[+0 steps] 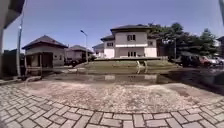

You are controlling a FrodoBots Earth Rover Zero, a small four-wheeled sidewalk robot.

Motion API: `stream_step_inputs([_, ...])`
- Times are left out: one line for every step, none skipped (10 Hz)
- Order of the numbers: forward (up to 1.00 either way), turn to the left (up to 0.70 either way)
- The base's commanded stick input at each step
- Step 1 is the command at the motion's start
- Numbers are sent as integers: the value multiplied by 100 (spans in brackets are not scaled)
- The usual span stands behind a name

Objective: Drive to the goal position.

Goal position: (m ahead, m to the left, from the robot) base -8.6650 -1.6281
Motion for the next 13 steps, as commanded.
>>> stream_step_inputs([0, 50])
stream_step_inputs([0, 50])
stream_step_inputs([0, 50])
stream_step_inputs([0, 50])
stream_step_inputs([0, 50])
stream_step_inputs([0, 50])
stream_step_inputs([0, 50])
stream_step_inputs([0, 50])
stream_step_inputs([0, 50])
stream_step_inputs([0, 50])
stream_step_inputs([0, 50])
stream_step_inputs([0, 50])
stream_step_inputs([0, 50])
